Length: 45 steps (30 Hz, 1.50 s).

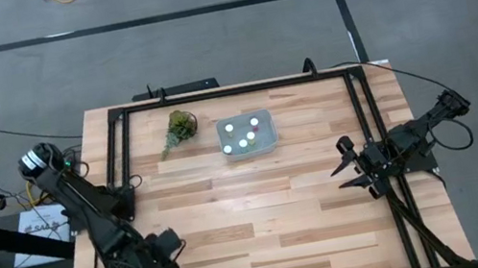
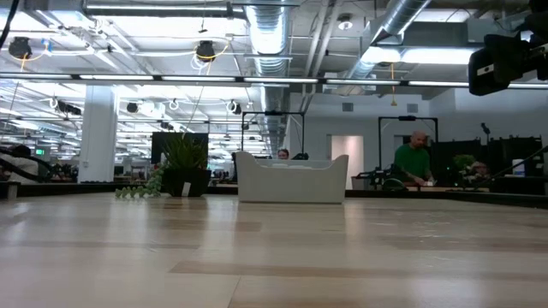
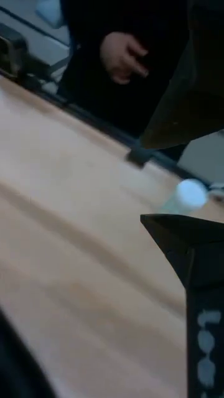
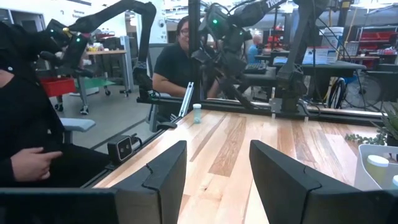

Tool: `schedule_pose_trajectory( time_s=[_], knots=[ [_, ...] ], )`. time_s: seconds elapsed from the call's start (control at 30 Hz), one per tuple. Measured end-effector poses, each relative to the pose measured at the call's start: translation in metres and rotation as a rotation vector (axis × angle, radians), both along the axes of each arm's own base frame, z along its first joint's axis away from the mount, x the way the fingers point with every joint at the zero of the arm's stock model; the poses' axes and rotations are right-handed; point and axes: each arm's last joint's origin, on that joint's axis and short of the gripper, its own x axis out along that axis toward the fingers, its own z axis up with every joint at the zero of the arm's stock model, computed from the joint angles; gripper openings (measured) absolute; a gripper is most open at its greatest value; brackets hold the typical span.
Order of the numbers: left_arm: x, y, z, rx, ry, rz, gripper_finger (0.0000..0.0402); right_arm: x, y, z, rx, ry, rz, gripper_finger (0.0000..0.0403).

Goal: Pick and place pill bottles into a basket
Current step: Put the blue pill bottle into the bin

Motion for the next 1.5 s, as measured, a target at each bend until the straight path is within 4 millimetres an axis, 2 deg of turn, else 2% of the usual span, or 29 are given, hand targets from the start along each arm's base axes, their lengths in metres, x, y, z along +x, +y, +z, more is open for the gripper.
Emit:
schedule_pose_trajectory(
  time_s=[0.2, 0.47, 0.7, 1.0, 1.5],
  knots=[
    [0.006, -0.015, -0.012, -0.079, 0.134, -0.008, 0.0169, 0.000, 0.000, 0.000, 0.000, 0.000, 0.000, 0.0168],
    [0.016, -0.042, -0.014, -0.007, 0.271, -0.011, 0.0169, 0.000, 0.000, 0.000, 0.000, 0.000, 0.000, 0.0168],
    [0.025, -0.061, -0.012, 0.028, 0.309, -0.006, 0.0169, 0.000, 0.000, 0.000, 0.000, 0.000, 0.000, 0.0168],
    [0.018, -0.065, -0.023, 0.105, 0.396, 0.017, 0.0169, 0.000, 0.000, 0.000, 0.000, 0.000, 0.000, 0.0168],
    [0.017, -0.067, -0.025, 0.129, 0.374, 0.012, 0.0179, 0.000, 0.000, 0.000, 0.000, 0.000, 0.000, 0.0168]
  ],
)
